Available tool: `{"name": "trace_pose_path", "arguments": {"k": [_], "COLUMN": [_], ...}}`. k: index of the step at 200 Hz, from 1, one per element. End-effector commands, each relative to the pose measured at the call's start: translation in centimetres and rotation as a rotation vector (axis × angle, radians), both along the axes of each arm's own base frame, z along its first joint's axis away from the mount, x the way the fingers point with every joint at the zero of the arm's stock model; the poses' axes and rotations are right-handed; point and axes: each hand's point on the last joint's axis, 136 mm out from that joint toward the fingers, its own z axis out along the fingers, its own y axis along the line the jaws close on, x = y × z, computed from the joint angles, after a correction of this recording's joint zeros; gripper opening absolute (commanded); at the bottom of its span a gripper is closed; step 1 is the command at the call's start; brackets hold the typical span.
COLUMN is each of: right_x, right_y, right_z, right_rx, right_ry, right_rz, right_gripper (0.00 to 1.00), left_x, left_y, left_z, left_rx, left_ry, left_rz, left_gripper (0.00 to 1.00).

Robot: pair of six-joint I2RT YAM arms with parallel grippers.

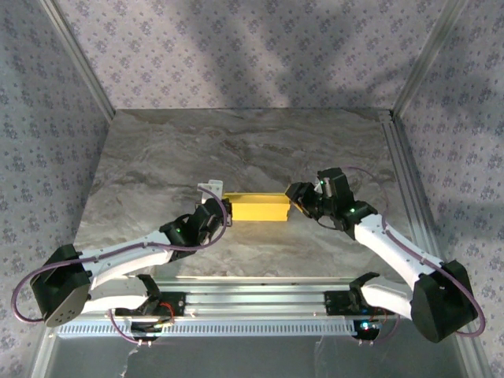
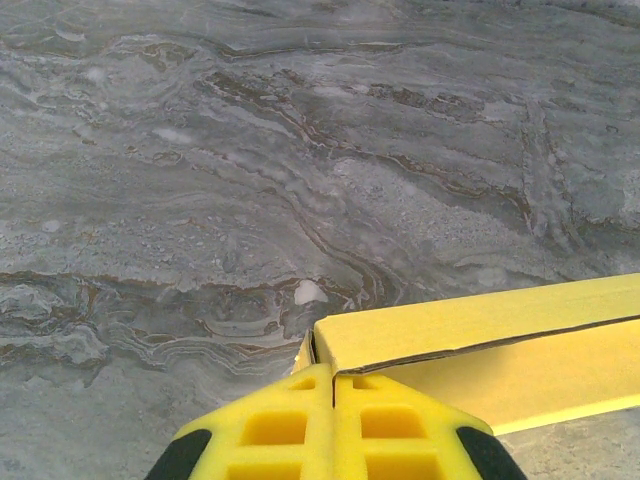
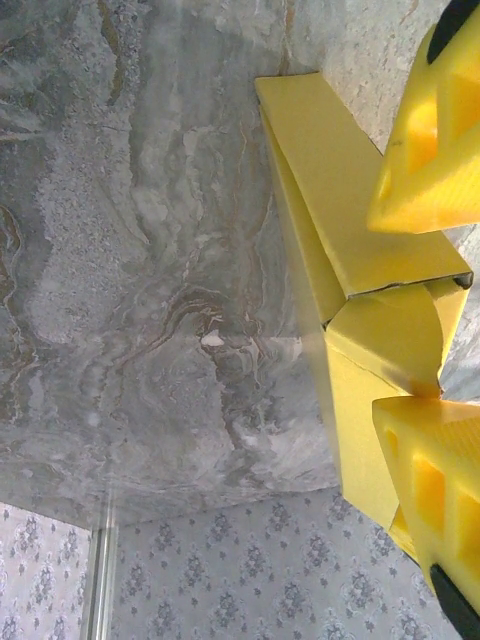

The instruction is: Fold the paper box

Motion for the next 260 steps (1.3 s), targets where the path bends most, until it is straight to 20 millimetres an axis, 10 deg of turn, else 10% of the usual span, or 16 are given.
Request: {"name": "trace_pose_path", "arguments": {"k": [1, 108, 185, 260], "right_x": [-1.3, -1.9, -0.4, 0.8], "right_y": [-0.8, -2.1, -2.6, -0.9], "right_z": [-3.0, -4.8, 0.9, 0.4], "right_rx": [-0.045, -0.08, -0.003, 0.063], "right_ry": [0.087, 0.115, 0.001, 0.009], "right_rz": [-0.012, -0.032, -0.064, -0.036], "right_gripper": [0.44, 0.27, 0.68, 0.58], "left_x": [-1.5, -1.8, -2.0, -1.9], "left_y": [0.8, 1.0, 1.1, 1.0], "left_z": [-3.5, -3.1, -3.2, -3.1], "left_rx": [0.123, 0.133, 0.159, 0.156], "left_ry": [0.11, 0.097, 0.085, 0.088], "left_rz": [-0.032, -0.046, -0.044, -0.04], "left_gripper": [0.0, 0.0, 0.0, 0.0]}}
